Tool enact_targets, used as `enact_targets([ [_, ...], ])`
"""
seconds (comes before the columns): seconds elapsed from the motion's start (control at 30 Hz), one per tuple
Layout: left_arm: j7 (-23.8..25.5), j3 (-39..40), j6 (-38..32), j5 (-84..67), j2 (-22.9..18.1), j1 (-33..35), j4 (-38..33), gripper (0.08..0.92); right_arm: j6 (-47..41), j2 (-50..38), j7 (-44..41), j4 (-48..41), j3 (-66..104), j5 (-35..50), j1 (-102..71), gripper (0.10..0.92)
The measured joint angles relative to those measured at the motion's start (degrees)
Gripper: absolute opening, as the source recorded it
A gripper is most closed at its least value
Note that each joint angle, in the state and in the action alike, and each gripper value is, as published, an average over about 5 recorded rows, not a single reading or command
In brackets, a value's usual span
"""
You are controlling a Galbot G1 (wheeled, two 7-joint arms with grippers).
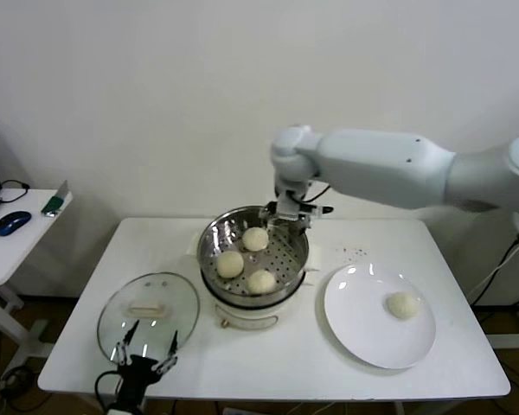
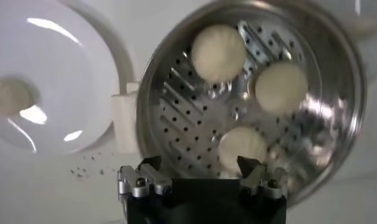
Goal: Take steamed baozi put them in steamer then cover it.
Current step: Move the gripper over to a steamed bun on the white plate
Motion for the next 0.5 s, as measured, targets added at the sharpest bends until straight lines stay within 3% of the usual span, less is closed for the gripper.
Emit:
enact_targets([
  [0.27, -0.1, -0.1, 0.1, -0.6, 0.4, 0.2, -0.2, 0.823, -16.5, -13.4, 1.6, 3.6, -1.4, 10.0, -0.6, 0.823],
  [0.5, -0.1, -0.1, 0.5, -1.0, -0.1, -0.1, -0.5, 0.823, -23.7, -23.6, 1.3, 4.3, 0.2, 10.8, -6.8, 0.823],
])
